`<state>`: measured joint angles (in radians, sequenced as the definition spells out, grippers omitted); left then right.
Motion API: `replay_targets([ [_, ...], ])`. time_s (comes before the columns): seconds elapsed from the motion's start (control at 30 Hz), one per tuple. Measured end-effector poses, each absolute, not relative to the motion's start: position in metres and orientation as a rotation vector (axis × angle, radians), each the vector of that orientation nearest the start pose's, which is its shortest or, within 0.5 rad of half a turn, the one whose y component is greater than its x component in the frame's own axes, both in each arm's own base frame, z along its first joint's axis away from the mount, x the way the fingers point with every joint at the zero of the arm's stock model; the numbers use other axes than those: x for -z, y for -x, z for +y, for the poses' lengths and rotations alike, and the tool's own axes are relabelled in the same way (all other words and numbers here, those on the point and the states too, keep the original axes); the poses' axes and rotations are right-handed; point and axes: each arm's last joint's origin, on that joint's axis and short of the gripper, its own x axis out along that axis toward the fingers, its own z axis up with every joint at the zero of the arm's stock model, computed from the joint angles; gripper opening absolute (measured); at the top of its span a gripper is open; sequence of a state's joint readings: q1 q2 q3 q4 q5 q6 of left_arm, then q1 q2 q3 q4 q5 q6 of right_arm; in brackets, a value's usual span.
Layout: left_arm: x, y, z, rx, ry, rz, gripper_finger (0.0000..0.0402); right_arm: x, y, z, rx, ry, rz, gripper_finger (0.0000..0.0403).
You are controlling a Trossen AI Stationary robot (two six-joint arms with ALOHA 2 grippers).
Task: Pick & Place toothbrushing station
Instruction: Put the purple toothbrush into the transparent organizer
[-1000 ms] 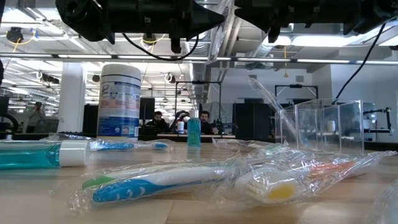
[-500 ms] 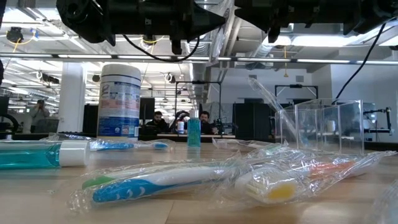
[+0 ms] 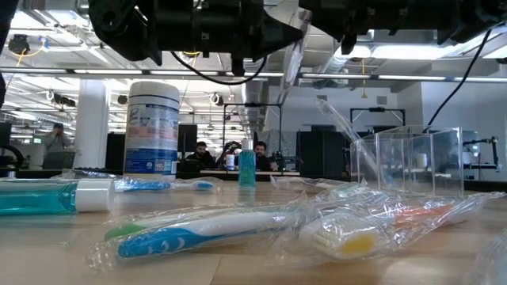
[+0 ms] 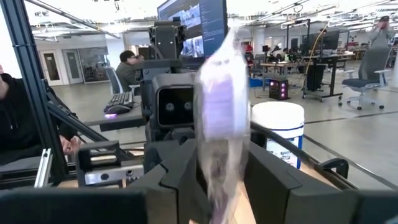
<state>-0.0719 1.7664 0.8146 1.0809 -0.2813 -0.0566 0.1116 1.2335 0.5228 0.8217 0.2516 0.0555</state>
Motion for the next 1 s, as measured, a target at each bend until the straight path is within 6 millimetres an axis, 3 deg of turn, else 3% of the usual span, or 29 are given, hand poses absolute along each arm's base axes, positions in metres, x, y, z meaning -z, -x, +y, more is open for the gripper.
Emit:
replay_targets([
  [0.27, -0.212, -0.356, -0.018, -0.204, 0.079, -0.136, 0.0005, -0.248, -0.252, 0.021, 0.139, -0.071, -0.107, 0.0014],
  [0.73, -0.211, -0.356, -0.017, -0.210, 0.030, -0.123, 0.0047, -0.247, -0.250, 0.020, 0.124, -0.053, -0.070, 0.0006],
  [1.0, -0.208, -0.337, -0.014, -0.263, 0.004, -0.101, 0.0058, -0.253, -0.235, 0.018, 0.213, -0.023, 0.010, 0.0005],
])
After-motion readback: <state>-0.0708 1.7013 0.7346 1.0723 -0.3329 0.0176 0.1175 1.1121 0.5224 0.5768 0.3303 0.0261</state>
